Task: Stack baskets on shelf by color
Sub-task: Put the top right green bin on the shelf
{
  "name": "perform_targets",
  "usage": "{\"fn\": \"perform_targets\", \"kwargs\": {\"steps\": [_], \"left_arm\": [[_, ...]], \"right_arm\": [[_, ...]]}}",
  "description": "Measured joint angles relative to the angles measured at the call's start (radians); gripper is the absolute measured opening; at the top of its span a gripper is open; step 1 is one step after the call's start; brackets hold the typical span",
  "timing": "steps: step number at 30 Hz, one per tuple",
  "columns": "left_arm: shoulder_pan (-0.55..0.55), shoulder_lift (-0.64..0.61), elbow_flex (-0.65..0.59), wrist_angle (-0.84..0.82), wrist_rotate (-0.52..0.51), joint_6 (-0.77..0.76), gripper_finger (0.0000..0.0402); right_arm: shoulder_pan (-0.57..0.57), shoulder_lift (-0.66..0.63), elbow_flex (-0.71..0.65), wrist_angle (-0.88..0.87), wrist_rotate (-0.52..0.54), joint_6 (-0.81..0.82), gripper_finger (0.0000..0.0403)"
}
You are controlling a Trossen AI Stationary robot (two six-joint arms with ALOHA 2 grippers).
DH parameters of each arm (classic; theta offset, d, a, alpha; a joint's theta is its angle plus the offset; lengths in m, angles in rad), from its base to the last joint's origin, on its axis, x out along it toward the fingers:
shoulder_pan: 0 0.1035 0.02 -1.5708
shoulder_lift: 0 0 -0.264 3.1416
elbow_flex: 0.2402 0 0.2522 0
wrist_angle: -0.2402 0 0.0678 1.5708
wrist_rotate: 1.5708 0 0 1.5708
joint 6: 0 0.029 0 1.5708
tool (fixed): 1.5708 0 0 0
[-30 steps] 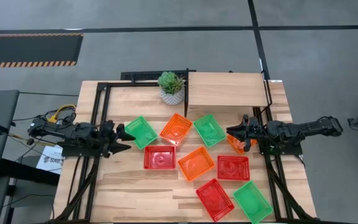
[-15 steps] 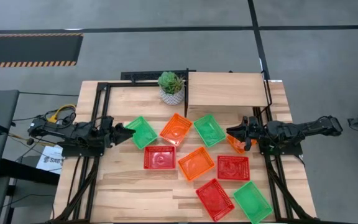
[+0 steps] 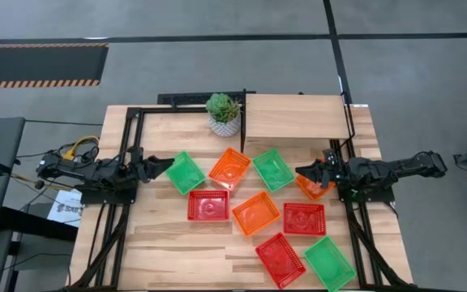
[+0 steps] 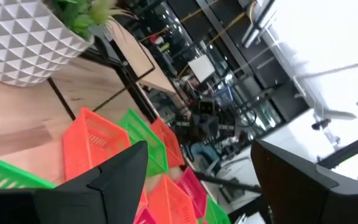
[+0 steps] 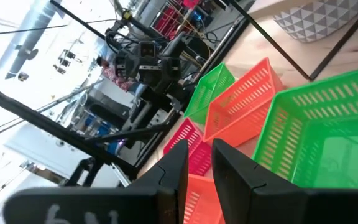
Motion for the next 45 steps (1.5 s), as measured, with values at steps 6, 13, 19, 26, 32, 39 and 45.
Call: {"fn": "perform_targets", "kwargs": {"steps": [6, 13, 19, 26, 32, 39, 45], "left_arm": [[0.000, 0.000, 0.000, 0.079, -0.023, -0.082, 0.0274], [0.000, 0.024, 0.070, 0.252, 0.024, -0.073, 0.0274], [0.000, 0.148, 0.249, 0.225, 0.041, -0.007, 0.0274], [0.000, 0.340, 0.479, -0.190, 0.013, -0.153, 0.0274], [0.000, 0.435, 0.563, -0.409, 0.010, -0.271, 0.0274], [0.000, 0.448, 0.565, -0.445, 0.007, -0.297, 0.0274], [0.000, 0.446, 0.566, -0.452, 0.000, -0.298, 0.0274]], "right_arm": [[0.000, -0.001, 0.005, 0.088, 0.002, 0.070, 0.0096], [-0.008, 0.036, 0.175, 0.085, -0.001, -0.033, 0.0096], [-0.057, 0.260, 0.453, -0.230, 0.002, -0.088, 0.0096], [-0.110, 0.639, 0.780, -0.822, 0.000, 0.009, 0.0097], [-0.118, 0.913, 0.887, -0.962, -0.041, -0.050, 0.0130], [-0.176, 1.156, 0.889, -0.935, -0.088, -0.091, 0.0220], [-0.235, 1.278, 0.890, -0.878, -0.070, -0.145, 0.0243]]}}
